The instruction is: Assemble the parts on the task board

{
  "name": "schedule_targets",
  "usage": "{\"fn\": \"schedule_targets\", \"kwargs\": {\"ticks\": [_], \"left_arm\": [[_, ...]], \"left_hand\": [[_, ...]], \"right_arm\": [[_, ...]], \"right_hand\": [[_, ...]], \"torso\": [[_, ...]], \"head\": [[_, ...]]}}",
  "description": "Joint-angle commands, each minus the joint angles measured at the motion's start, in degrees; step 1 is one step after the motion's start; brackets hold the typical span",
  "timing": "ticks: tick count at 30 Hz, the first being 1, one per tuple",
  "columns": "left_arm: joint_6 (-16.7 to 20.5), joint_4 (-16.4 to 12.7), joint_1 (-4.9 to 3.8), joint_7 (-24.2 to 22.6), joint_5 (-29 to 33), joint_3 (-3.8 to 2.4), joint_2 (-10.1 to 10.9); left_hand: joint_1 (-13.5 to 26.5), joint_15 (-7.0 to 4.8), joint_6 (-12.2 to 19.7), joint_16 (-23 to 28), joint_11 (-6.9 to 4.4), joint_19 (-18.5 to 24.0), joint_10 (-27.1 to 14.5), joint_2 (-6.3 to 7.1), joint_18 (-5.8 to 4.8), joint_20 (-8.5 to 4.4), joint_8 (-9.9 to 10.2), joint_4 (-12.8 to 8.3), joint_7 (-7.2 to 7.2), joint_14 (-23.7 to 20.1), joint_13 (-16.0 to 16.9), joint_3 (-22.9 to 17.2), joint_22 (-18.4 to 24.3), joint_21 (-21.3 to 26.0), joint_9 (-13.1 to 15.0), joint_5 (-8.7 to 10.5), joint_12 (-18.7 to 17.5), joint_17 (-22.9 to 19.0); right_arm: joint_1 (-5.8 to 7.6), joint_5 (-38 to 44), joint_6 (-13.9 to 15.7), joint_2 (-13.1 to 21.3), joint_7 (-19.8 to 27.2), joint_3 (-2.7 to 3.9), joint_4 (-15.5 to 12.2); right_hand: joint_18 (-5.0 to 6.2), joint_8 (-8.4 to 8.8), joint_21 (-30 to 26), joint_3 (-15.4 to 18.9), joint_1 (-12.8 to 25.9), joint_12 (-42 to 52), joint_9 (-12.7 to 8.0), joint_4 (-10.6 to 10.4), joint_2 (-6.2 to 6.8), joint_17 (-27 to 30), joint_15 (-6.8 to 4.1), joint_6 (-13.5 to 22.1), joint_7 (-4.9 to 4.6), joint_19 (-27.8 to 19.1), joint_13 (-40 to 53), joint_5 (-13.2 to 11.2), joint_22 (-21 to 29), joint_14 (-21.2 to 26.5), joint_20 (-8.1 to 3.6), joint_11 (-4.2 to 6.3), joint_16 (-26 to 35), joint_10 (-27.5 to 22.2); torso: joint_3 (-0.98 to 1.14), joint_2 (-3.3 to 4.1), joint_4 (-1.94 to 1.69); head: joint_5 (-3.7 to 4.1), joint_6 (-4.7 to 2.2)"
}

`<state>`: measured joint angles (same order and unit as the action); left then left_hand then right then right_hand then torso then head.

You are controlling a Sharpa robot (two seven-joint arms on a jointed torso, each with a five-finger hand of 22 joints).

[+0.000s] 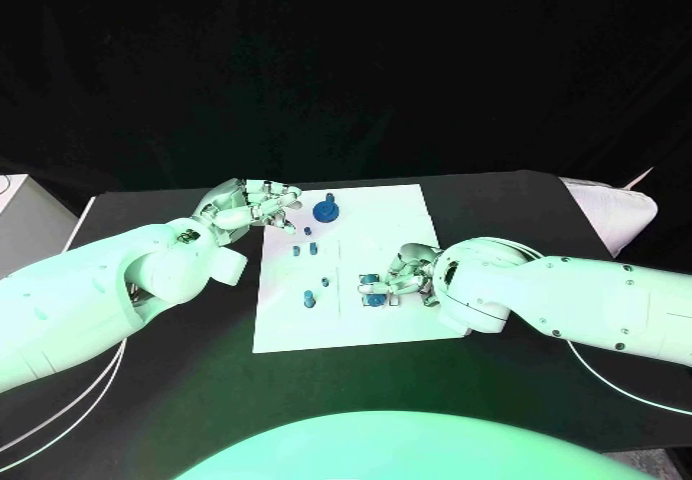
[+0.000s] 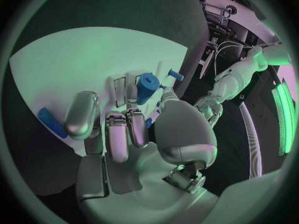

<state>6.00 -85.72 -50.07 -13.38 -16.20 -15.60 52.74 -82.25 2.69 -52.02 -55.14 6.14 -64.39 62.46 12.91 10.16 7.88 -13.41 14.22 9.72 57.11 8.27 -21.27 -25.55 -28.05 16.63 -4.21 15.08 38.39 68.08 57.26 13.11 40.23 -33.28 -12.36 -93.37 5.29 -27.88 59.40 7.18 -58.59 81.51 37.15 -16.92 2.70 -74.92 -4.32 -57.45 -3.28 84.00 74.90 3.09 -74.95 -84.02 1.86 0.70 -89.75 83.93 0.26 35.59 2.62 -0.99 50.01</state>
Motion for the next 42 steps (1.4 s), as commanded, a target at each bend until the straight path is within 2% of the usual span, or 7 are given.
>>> {"fn": "schedule_targets", "kwargs": {"ticks": [1, 5, 9, 18, 23, 27, 42], "left_arm": [[-1.0, -0.1, 0.02, -0.3, 0.4, -0.03, -0.1], [-1.1, 0.0, 0.03, -0.2, 0.4, -0.03, -0.1], [-1.2, 0.0, 0.03, -0.1, 0.4, -0.03, -0.1], [-1.4, 0.1, 0.04, 0.2, 0.4, -0.03, -0.1], [-1.4, 0.2, 0.04, 0.4, 0.4, -0.02, -0.2], [-1.5, 0.2, 0.04, 0.4, 0.4, -0.02, -0.2], [-1.7, 0.3, 0.04, 0.6, 0.4, -0.02, -0.3]], "left_hand": [[-0.5, 0.10, 0.2, 0.3, 0.19, 0.4, -0.4, -0.14, -0.09, 0.02, -0.1, 0.4, 0.00, -0.4, 0.1, 0.0, -0.1, -0.3, 0.1, -0.10, 0.2, -0.1], [-0.6, 0.11, 0.2, 0.3, 0.20, 0.5, -0.4, -0.17, -0.09, 0.04, -0.2, 0.4, 0.01, -0.4, 0.1, 0.0, -0.2, -0.4, 0.1, -0.11, 0.2, -0.1], [-0.6, 0.13, 0.2, 0.3, 0.22, 0.6, -0.5, -0.19, -0.09, 0.05, -0.2, 0.4, 0.02, -0.5, 0.1, 0.0, -0.2, -0.4, 0.1, -0.10, 0.2, -0.1], [-0.7, 0.14, 0.2, 0.3, 0.23, 0.7, -0.5, -0.21, -0.10, 0.07, -0.2, 0.4, 0.03, -0.5, 0.1, 0.0, -0.3, -0.4, 0.1, -0.10, 0.2, -0.2], [-0.7, 0.14, 0.2, 0.3, 0.23, 0.7, -0.5, -0.21, -0.10, 0.07, -0.2, 0.4, 0.03, -0.5, 0.1, 0.0, -0.3, -0.4, 0.1, -0.10, 0.2, -0.2], [-0.7, 0.17, 0.2, 0.4, 0.26, 0.8, -0.5, -0.30, -0.10, 0.09, -0.2, 0.5, 0.05, -0.6, 0.1, -0.1, -0.3, -0.5, 0.1, -0.11, 0.2, -0.2], [-0.7, 0.17, 0.2, 0.4, 0.26, 0.8, -0.5, -0.30, -0.10, 0.09, -0.2, 0.5, 0.05, -0.6, 0.1, -0.1, -0.3, -0.5, 0.1, -0.11, 0.2, -0.2]], "right_arm": [[-0.06, 1.3, 0.8, 1.3, 3.3, 0.06, -1.4], [0.00, 1.4, 1.2, 3.2, 5.8, 0.17, -2.9], [0.03, 1.2, 1.2, 4.7, 7.8, 0.24, -3.9], [0.01, 0.4, -1.2, 6.4, 9.5, 0.29, -4.5], [-0.02, 0.2, -1.5, 6.6, 9.5, 0.30, -4.3], [-0.07, 0.4, -1.1, 6.4, 8.6, 0.29, -3.9], [-0.30, 3.8, 1.7, 3.9, 4.5, 0.29, -2.0]], "right_hand": [[-0.30, -0.33, 0.5, 0.0, -4.5, 0.2, 0.0, 0.4, -0.55, -14.4, -0.22, 0.4, 0.17, 1.0, 8.5, 0.3, -2.8, -5.8, -0.24, 0.27, 0.1, 1.1], [-0.35, -0.69, 0.7, 0.6, -10.3, 0.7, -0.1, 0.6, -0.72, -14.5, -0.34, 0.3, 0.33, 1.1, 8.9, 0.5, -3.1, -5.9, -0.33, 0.42, 0.0, 1.4], [-0.39, -0.79, 0.9, 0.7, -12.0, 0.9, -0.1, 0.6, -0.58, -14.7, -0.37, 0.2, 0.37, 1.2, 9.1, 0.3, -3.3, -5.9, -0.36, 0.46, 0.0, 1.6], [-0.47, -0.87, 1.4, 0.7, -13.4, 1.1, -0.2, 0.6, -0.57, -14.8, -0.41, 0.1, 0.42, 1.3, 9.3, 0.5, -3.6, -5.9, -0.40, 0.51, -0.1, 1.7], [-0.52, -0.84, 1.6, 0.7, -14.4, 1.2, -0.4, 0.4, -0.90, -14.9, -0.43, 0.1, 0.43, 1.3, 9.4, 1.9, -3.7, -6.0, -0.42, 0.52, -0.2, 1.8], [-0.57, -0.70, 1.9, 0.3, -16.3, 1.3, -0.7, 0.5, -2.07, -15.1, -0.54, 0.0, 0.60, 1.5, 9.6, 5.2, -4.0, -6.0, -0.51, 0.66, -0.2, 1.9], [-0.65, -0.64, 2.4, -0.8, -18.0, 1.7, -1.1, 0.4, -3.47, -15.1, -0.73, -0.4, 0.86, 1.6, 9.9, 4.9, -4.3, -6.0, -0.66, 0.90, -0.2, 2.2]], "torso": [[-0.04, -0.03, 0.03], [-0.06, -0.02, 0.00], [-0.01, 0.00, -0.03], [-0.03, 0.03, 0.00], [-0.05, 0.05, 0.02], [-0.05, 0.06, -0.04], [-0.10, 0.06, -0.07]], "head": [[-0.17, -0.01], [-0.26, -0.01], [-0.36, -0.01], [-0.55, -0.01], [-0.47, -0.01], [-0.48, -0.01], [-0.38, -0.01]]}}
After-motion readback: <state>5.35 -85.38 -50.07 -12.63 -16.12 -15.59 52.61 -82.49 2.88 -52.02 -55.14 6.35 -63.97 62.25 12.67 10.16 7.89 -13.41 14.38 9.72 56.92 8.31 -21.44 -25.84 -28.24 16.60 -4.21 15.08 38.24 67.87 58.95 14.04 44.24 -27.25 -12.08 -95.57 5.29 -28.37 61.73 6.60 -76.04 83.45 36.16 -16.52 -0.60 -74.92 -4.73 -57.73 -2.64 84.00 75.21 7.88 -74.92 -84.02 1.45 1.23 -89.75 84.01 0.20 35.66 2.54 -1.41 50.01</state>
